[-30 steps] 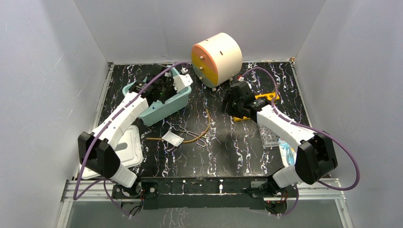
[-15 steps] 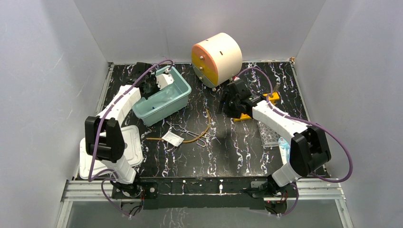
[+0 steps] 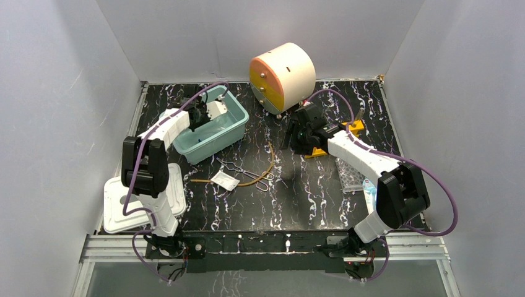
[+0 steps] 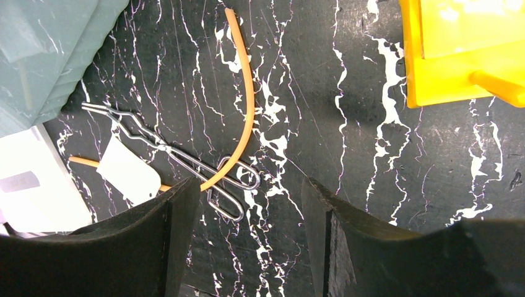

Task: Organize the chemistry lab equipment

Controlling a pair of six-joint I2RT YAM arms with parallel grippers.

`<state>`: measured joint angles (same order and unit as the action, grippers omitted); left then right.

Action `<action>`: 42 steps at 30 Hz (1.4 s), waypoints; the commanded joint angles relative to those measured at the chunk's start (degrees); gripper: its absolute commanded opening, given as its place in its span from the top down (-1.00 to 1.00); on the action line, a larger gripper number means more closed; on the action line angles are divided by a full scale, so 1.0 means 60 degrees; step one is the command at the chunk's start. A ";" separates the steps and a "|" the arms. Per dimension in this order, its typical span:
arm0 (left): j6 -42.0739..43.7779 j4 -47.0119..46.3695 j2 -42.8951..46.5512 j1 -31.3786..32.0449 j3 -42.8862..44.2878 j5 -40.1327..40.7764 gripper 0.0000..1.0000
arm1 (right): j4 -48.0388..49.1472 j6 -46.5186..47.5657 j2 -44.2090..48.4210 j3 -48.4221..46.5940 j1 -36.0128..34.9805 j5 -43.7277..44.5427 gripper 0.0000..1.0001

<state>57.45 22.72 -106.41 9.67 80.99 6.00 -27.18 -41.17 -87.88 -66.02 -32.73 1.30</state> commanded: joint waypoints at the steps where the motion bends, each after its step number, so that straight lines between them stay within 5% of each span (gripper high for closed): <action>1: 0.0050 -0.0023 -0.0102 -0.0156 0.0629 0.0219 0.85 | -0.0046 0.0052 0.0074 -0.0406 0.0032 0.0032 -0.38; 7: -0.0072 0.0304 -0.0313 -0.0319 0.0969 0.0032 0.77 | -0.0055 0.0051 -0.0036 -0.0501 0.0030 0.0082 -0.38; 14: -0.0648 0.0750 -0.0181 -0.0352 0.1513 -0.0506 0.38 | -0.0055 0.0061 -0.0304 -0.0680 0.0036 -0.0065 -0.38; 23: -0.2436 0.1737 0.0747 -0.0356 0.2719 -0.2721 0.17 | 0.0029 0.0125 -0.0240 -0.0752 0.0032 -0.0035 -0.38; 36: -0.8725 -0.0612 0.4519 -0.0308 0.0675 -0.3731 -0.31 | 0.0415 0.0443 0.0194 -0.0263 -0.0410 0.0316 -0.36; 42: -1.2231 -0.0223 0.6171 -0.0308 -0.0435 -0.4369 -0.95 | 0.0766 0.0424 0.0274 -0.0073 -0.1043 0.0730 -0.36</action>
<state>1.89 20.60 -74.32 7.90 82.21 -16.12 -26.13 -39.62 -88.51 -66.61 -36.56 3.03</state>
